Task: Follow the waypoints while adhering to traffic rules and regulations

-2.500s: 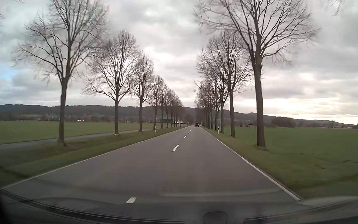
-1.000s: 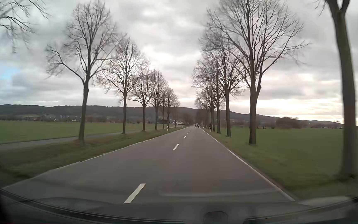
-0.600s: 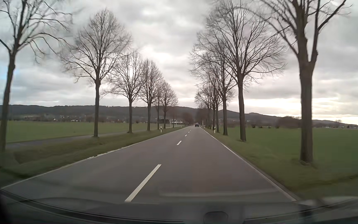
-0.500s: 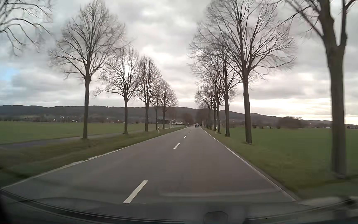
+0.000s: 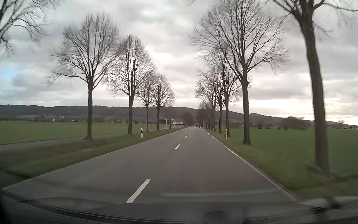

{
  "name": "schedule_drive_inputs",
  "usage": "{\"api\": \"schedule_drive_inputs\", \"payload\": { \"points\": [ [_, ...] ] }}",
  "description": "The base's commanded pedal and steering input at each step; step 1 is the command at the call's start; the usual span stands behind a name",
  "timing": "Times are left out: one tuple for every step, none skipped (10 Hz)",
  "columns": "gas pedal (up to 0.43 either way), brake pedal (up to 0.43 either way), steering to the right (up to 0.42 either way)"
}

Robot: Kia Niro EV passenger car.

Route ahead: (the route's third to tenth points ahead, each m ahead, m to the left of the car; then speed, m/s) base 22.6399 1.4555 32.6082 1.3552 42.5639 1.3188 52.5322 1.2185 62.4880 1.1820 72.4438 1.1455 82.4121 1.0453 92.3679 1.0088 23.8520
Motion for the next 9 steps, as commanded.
{"api": "schedule_drive_inputs", "payload": {
  "points": [
    [0.358,0.000,0.005],
    [0.358,0.000,0.005],
    [0.358,0.000,0.006],
    [0.358,0.000,0.006],
    [0.358,0.000,0.006],
    [0.358,0.000,0.005],
    [0.358,0.000,0.006],
    [0.358,0.000,0.006],
    [0.358,0.000,0.006]
  ]
}}
